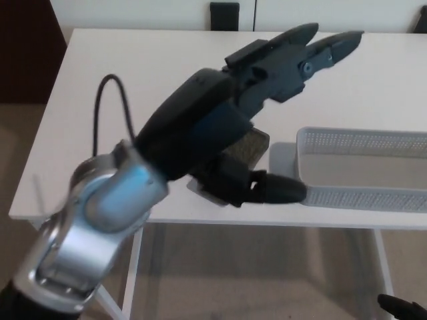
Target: The robot walks towards a desk on which an eraser is kept on the left hand side and a container is kept on the right hand side. The robot picks up the eraser using its left hand and places it in the container.
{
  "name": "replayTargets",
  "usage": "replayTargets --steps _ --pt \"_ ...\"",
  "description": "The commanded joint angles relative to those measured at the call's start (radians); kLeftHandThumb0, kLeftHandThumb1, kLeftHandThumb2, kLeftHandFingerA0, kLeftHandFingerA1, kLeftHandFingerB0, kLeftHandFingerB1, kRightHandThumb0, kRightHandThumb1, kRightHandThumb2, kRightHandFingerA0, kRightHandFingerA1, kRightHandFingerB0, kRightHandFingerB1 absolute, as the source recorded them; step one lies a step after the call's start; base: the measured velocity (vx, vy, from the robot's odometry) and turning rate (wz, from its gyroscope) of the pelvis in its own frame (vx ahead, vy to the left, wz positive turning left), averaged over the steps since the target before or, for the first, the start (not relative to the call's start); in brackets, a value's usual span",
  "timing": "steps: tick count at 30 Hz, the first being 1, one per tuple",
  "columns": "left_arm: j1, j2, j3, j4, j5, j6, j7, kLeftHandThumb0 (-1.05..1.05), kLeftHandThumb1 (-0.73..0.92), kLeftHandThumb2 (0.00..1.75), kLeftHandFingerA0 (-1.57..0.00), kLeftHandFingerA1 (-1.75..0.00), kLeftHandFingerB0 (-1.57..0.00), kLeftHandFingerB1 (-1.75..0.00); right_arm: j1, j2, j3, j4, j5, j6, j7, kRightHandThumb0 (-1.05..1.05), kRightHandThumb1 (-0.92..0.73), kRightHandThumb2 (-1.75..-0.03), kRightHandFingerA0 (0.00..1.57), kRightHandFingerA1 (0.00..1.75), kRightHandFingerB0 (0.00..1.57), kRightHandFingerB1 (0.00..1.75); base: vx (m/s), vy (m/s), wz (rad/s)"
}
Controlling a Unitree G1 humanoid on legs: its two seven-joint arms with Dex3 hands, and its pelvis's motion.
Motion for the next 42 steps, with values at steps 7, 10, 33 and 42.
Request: replayTargets --steps 7,10,33,42 --pt "-0.121 -0.175 -0.188 0.588 0.475 0.580 0.316 -0.67 0.41 0.74 0.00 0.00 -0.02 -0.07 0.010 -0.037 0.025 -0.016 -0.037 -0.002 -0.017 -0.32 -0.48 -0.54 0.75 0.57 0.41 0.43 0.00 0.000 0.00" --pt "-0.117 -0.188 -0.191 0.623 0.480 0.580 0.348 -0.69 0.42 0.75 0.00 0.00 0.00 -0.04 0.010 -0.039 0.030 -0.012 -0.045 -0.012 -0.022 -0.32 -0.48 -0.54 0.75 0.58 0.40 0.43 0.00 0.000 0.00" --pt "-0.107 -0.172 -0.223 0.562 0.662 0.624 0.492 -0.68 0.43 0.73 0.00 0.00 -0.05 -0.13 0.045 -0.050 0.043 -0.004 -0.053 -0.020 -0.003 -0.37 -0.46 -0.54 0.75 0.57 0.41 0.42 0.00 0.000 0.00" --pt "-0.104 -0.186 -0.226 0.566 0.677 0.641 0.482 -0.66 0.42 0.74 0.00 -0.02 -0.04 -0.12 0.037 -0.057 0.062 0.016 -0.069 -0.023 -0.021 -0.41 -0.37 -0.69 0.69 0.66 0.35 0.50 0.00 0.000 0.00"
